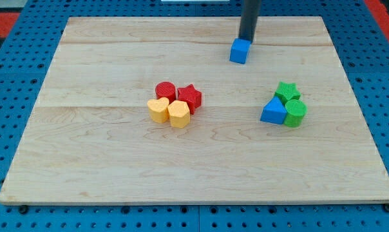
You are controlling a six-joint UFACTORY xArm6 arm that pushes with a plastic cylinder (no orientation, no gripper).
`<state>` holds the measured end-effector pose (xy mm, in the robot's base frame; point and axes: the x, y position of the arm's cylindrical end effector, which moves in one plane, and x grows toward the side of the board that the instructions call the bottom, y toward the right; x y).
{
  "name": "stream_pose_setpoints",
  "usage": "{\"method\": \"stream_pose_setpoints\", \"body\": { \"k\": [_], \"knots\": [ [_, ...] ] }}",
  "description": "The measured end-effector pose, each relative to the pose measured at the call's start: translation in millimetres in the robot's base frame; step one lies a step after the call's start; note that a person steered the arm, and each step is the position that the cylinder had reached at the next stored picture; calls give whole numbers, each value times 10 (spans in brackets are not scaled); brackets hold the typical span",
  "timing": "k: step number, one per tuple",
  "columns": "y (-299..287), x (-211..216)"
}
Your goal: Move the blue cube towards the center of the board
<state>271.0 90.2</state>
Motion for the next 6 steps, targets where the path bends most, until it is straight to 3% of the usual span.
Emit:
{"method": "stream_pose_setpoints", "body": {
  "k": [5, 6],
  "knots": [
    [-176, 848],
    [-523, 878]
  ]
}}
